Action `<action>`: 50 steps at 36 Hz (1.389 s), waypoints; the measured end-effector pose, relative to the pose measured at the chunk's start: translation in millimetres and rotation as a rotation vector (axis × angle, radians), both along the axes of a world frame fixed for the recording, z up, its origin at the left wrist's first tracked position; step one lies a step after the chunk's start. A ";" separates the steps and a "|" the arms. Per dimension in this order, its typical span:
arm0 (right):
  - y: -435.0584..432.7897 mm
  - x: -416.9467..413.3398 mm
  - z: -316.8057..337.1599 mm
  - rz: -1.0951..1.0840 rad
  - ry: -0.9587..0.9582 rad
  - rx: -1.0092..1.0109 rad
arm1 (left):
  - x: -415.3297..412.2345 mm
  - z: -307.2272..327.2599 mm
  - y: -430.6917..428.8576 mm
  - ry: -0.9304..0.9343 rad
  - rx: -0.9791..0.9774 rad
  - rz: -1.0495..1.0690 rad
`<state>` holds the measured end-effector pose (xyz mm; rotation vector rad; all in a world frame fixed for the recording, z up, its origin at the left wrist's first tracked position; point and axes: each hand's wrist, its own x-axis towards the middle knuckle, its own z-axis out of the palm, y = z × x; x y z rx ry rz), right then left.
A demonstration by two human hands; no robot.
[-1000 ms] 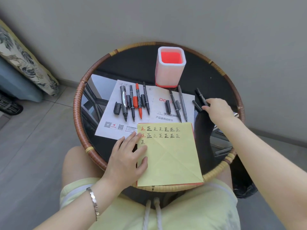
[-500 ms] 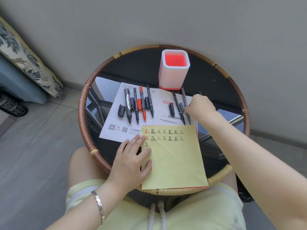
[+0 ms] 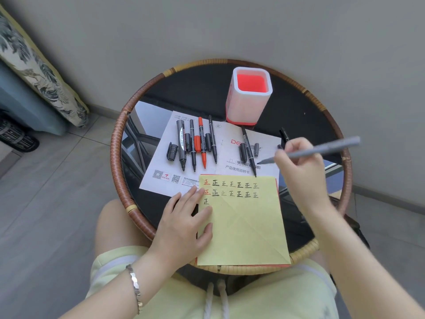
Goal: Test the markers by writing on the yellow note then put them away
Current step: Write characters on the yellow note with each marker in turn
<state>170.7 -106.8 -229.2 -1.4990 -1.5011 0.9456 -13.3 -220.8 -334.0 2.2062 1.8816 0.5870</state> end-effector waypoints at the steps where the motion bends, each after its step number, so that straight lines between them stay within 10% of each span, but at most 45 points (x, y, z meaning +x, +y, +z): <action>1: -10.1 -2.3 -3.9 0.011 0.072 0.008 | 0.0 0.0 0.2 0.000 0.000 0.001; 13: -61.4 -55.5 -61.9 -0.103 0.356 -0.168 | -0.5 0.1 -0.2 0.018 -0.002 -0.005; 50: -56.5 -67.7 -100.8 -0.218 0.052 0.018 | -1.4 1.4 -0.5 0.041 -0.042 -0.026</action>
